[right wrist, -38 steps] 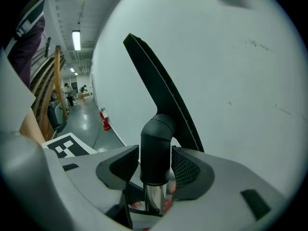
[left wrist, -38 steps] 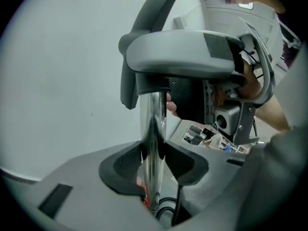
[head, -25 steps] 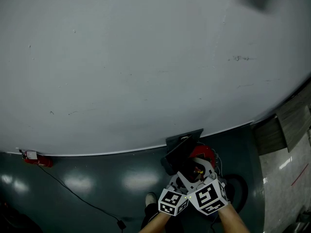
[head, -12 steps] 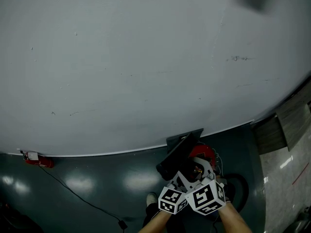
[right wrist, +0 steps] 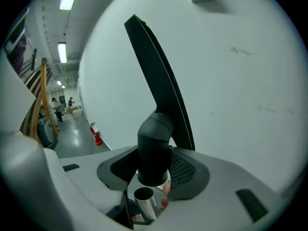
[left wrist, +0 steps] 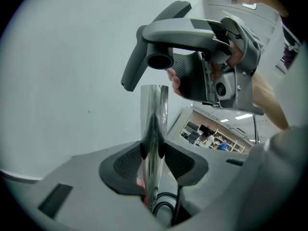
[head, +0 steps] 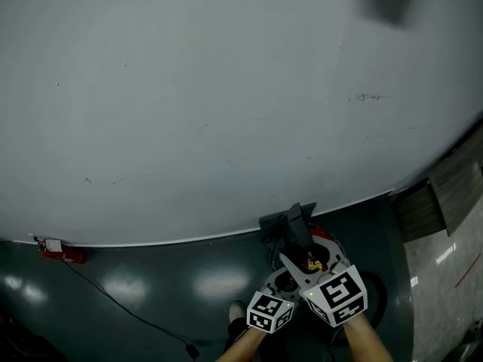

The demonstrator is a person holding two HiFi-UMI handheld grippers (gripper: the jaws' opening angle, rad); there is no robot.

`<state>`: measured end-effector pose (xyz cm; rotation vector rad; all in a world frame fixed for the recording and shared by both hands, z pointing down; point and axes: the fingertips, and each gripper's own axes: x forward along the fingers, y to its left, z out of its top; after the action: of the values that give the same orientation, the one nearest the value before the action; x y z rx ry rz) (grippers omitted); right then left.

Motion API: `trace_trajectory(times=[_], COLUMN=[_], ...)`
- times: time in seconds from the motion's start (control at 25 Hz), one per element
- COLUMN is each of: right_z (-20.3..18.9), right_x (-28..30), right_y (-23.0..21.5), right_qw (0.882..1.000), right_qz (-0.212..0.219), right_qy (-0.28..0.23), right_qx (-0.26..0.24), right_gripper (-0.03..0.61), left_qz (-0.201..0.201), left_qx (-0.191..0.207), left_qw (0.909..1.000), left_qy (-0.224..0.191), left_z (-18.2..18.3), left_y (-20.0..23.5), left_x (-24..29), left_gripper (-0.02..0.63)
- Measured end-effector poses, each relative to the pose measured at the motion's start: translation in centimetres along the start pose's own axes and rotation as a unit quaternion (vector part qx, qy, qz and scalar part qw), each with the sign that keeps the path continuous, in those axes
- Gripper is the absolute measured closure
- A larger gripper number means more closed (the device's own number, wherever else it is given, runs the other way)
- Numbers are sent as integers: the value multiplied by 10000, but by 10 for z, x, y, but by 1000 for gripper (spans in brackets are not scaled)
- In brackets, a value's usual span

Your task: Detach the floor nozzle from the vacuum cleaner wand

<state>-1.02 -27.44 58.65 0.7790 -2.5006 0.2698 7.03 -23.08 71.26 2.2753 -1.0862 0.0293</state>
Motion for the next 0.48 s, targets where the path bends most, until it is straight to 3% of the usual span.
trace_trajectory(times=[0.16,0.48], right_z=[12,60], right_x=[-14,-78], right_y=[-9,-27], right_qw=[9992,9847], right_qz=[-54,-294], right_qy=[-261,-1374], right_qx=[298,1036], right_gripper=[391,391], left_qz=[-113,-265], left_qx=[2,253], left_qw=[9999,9987], left_qy=[-57,-350], left_z=[14,99], left_y=[-4,-22], left_x=[-9,-53], left_gripper=[466,430])
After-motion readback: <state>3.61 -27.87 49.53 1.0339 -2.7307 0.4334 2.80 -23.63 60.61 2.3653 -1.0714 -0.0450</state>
